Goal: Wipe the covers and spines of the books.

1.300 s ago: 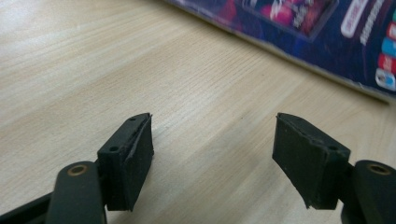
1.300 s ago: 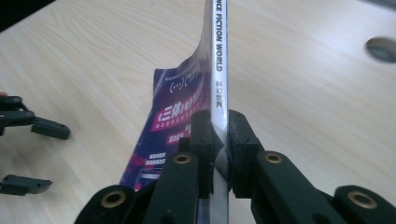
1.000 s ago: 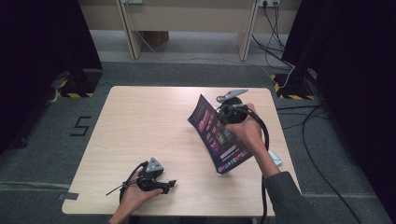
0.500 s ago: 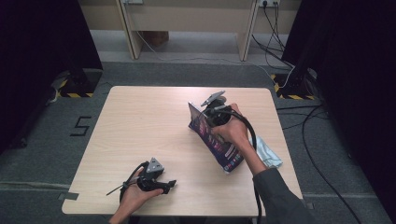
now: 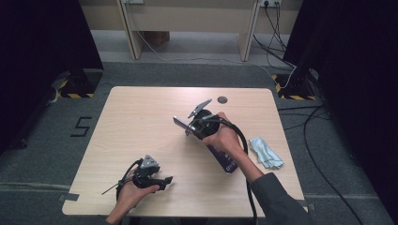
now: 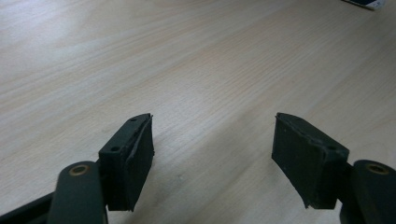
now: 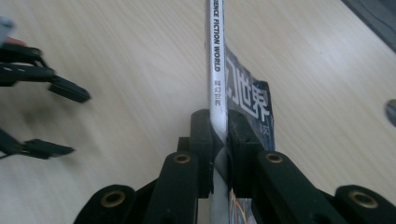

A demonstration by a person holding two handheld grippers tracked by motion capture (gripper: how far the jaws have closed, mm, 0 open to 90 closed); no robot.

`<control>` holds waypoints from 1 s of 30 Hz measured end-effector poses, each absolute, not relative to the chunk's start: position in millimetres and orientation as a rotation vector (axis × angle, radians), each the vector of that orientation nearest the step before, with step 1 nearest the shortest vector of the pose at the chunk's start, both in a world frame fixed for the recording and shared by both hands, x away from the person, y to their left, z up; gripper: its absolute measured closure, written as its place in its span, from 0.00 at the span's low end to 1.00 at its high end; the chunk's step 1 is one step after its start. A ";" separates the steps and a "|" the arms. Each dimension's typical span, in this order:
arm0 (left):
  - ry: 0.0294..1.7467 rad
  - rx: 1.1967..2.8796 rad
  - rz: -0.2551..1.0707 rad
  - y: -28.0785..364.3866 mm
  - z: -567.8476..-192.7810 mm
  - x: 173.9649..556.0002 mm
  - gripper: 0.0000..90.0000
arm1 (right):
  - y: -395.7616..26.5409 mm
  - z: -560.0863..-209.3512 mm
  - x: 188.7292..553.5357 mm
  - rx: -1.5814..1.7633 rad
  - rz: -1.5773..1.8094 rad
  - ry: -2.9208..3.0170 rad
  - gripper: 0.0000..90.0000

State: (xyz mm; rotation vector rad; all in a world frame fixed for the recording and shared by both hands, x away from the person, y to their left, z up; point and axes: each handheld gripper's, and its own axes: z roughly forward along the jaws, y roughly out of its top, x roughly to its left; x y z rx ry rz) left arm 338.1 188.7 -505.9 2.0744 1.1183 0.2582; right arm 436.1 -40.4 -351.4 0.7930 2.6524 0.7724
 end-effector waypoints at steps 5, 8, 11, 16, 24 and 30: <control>1.137 2.070 0.277 195.8 -505.8 339.4 0.32 | -26.0 -357.9 426.8 0.749 0.818 2.715 0.92; 1.145 2.064 0.277 198.3 -505.9 339.4 0.32 | -22.7 -362.2 425.0 0.752 0.836 2.728 0.92; 1.145 2.067 0.284 199.8 -505.5 339.1 0.32 | -26.2 -378.4 424.0 0.781 0.830 2.764 0.92; 1.139 2.084 0.287 197.8 -506.7 338.6 0.32 | -31.9 -401.2 420.1 0.821 0.876 2.802 0.92; 1.128 2.099 0.299 196.1 -506.4 337.0 0.32 | -35.2 -423.8 414.8 0.863 0.932 2.817 0.92; 1.119 2.109 0.301 196.3 -505.2 332.6 0.32 | -34.4 -435.8 411.7 0.882 0.969 2.832 0.92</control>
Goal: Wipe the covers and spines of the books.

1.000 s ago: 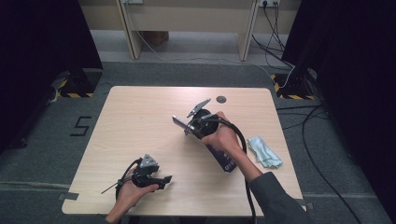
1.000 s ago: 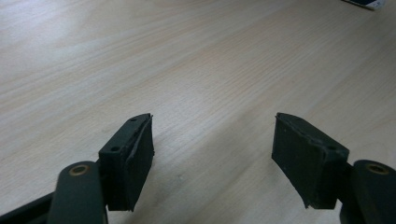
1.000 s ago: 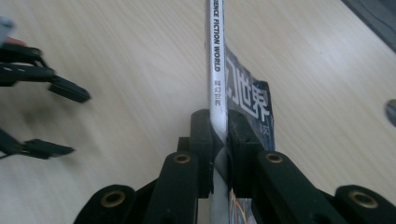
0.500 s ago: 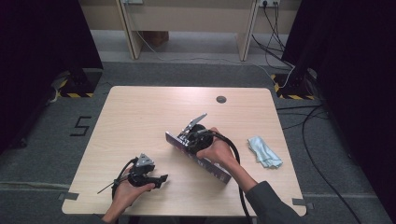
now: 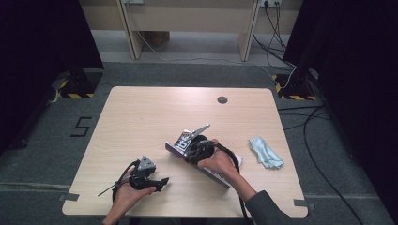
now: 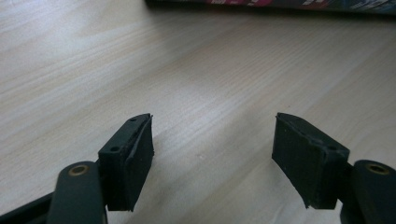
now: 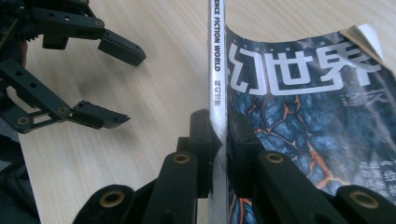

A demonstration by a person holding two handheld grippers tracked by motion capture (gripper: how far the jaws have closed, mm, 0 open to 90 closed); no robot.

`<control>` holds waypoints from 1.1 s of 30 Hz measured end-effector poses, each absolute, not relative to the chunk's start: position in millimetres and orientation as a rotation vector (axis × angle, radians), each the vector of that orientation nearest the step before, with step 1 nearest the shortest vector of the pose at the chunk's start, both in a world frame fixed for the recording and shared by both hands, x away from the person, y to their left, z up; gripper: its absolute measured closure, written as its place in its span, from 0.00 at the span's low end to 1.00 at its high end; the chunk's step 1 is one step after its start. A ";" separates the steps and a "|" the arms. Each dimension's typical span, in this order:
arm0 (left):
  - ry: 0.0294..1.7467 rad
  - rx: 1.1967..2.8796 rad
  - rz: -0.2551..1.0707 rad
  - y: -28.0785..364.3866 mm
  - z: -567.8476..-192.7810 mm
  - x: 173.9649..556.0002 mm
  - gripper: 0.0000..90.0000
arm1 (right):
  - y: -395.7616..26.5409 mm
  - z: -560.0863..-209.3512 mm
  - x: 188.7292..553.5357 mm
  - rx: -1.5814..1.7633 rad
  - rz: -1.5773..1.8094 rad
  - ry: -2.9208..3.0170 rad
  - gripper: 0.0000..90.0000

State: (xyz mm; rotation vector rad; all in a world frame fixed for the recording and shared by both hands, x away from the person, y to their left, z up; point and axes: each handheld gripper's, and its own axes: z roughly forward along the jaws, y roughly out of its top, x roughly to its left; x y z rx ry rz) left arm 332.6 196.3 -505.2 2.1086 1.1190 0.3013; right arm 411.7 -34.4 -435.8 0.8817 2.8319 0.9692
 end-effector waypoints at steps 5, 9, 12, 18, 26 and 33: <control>1.120 2.107 0.304 201.8 -503.7 324.3 0.32 | -32.7 -446.6 409.1 0.901 0.985 2.846 0.90; 1.108 2.120 0.295 201.6 -503.8 320.3 0.32 | -30.3 -453.5 406.3 0.902 0.989 2.858 0.89; 1.104 2.125 0.293 201.3 -504.1 318.7 0.32 | -28.4 -456.8 403.7 0.917 0.991 2.860 0.87; 1.106 2.131 0.287 201.3 -504.7 317.3 0.32 | -28.7 -462.2 400.8 0.943 1.011 2.863 0.83; 1.107 2.130 0.286 201.3 -504.6 317.2 0.32 | -28.3 -468.1 397.4 0.991 1.024 2.877 0.76; 1.113 2.124 0.286 202.1 -504.4 317.6 0.32 | -29.2 -470.3 396.2 0.992 1.049 2.904 0.70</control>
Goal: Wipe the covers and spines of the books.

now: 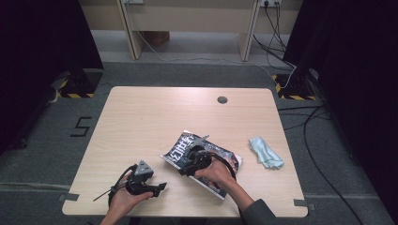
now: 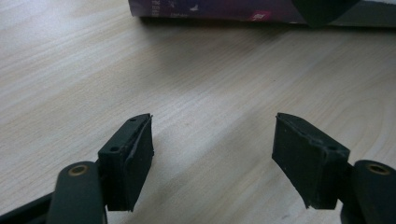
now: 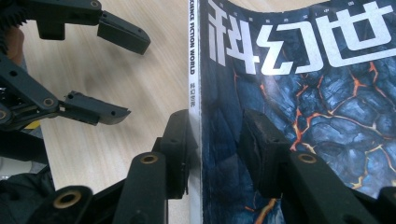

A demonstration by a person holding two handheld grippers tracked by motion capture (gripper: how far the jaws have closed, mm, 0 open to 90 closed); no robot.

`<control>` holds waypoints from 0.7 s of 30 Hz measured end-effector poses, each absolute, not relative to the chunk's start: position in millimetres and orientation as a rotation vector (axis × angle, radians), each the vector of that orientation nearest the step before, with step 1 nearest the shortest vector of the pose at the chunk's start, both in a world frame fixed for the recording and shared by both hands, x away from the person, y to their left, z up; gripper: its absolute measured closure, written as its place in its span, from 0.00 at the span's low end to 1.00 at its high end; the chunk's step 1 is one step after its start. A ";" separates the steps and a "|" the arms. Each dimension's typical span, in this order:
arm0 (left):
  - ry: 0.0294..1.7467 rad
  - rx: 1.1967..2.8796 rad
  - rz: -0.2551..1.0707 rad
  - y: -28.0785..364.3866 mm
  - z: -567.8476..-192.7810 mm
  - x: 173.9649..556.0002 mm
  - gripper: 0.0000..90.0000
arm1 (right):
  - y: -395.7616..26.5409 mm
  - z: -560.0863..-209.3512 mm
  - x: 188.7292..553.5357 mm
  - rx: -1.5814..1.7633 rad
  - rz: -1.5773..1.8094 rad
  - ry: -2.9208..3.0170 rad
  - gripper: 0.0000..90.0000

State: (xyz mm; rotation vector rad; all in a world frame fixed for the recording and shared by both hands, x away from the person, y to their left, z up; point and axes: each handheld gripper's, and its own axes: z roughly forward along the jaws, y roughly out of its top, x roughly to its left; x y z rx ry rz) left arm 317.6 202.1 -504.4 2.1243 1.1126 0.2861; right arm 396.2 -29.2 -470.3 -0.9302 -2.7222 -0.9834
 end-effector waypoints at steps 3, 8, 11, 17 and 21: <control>1.109 2.128 0.287 201.5 -504.1 317.3 0.32 | -31.7 -470.8 396.6 -0.933 -1.002 -2.693 0.69; 1.112 2.117 0.290 202.9 -503.6 317.9 0.32 | -39.4 -469.5 396.9 -0.967 -1.068 -2.636 0.69; 1.112 2.117 0.291 202.9 -503.5 318.0 0.32 | -50.9 -466.6 400.9 -1.007 -1.087 -2.641 0.68; 1.105 2.121 0.288 200.7 -503.9 317.6 0.32 | -76.8 -464.0 409.1 -1.104 -1.117 -2.724 0.60; 1.103 2.119 0.289 200.2 -503.9 317.7 0.32 | -94.2 -464.8 416.1 -1.195 -1.122 -2.755 0.56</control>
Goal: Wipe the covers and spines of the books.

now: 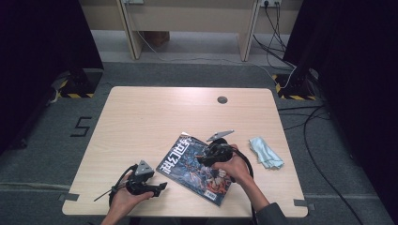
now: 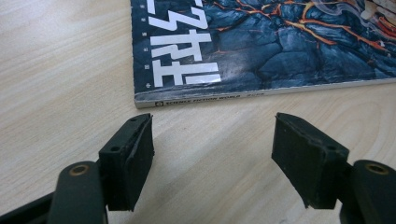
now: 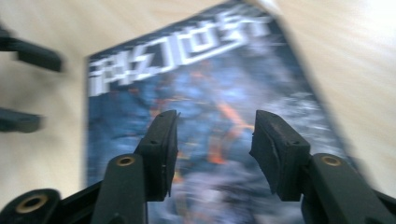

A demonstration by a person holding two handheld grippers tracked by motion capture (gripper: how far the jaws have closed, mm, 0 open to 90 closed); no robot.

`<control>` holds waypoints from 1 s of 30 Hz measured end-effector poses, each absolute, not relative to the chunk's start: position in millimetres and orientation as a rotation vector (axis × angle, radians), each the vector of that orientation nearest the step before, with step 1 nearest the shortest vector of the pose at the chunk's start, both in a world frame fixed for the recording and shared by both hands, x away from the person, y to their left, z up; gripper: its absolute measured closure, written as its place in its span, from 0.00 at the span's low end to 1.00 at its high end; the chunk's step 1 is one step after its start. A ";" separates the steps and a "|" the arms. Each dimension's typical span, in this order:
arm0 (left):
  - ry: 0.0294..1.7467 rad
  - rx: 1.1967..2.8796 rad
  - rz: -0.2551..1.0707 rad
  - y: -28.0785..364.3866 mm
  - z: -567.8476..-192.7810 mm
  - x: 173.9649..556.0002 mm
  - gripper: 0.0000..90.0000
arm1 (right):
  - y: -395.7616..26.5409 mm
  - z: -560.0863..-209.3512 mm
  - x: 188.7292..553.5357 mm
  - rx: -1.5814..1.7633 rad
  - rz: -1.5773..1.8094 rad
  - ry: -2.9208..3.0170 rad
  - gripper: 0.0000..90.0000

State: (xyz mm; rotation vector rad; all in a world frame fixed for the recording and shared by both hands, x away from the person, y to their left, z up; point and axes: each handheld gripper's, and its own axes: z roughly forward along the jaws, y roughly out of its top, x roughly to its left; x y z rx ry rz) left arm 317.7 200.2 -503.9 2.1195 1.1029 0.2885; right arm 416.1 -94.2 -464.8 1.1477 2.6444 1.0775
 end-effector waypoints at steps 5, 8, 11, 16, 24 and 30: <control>1.100 2.112 0.282 198.5 -505.5 319.1 0.32 | -122.0 -466.9 422.7 1.182 1.079 2.526 0.47; 1.104 2.106 0.279 197.0 -506.3 319.6 0.32 | -130.3 -468.5 422.8 1.194 1.117 2.484 0.46; 1.081 2.106 0.276 193.8 -506.0 319.2 0.32 | -142.4 -476.4 426.4 1.198 1.020 2.467 0.45; 1.065 2.099 0.259 190.3 -506.8 318.3 0.32 | -150.8 -481.3 431.3 1.224 0.992 2.459 0.43; 1.045 2.091 0.247 185.8 -506.5 317.4 0.32 | -148.9 -487.5 432.4 1.228 0.930 2.505 0.40; 1.030 2.098 0.224 176.3 -508.7 320.9 0.32 | -147.5 -492.7 431.3 1.222 0.905 2.546 0.39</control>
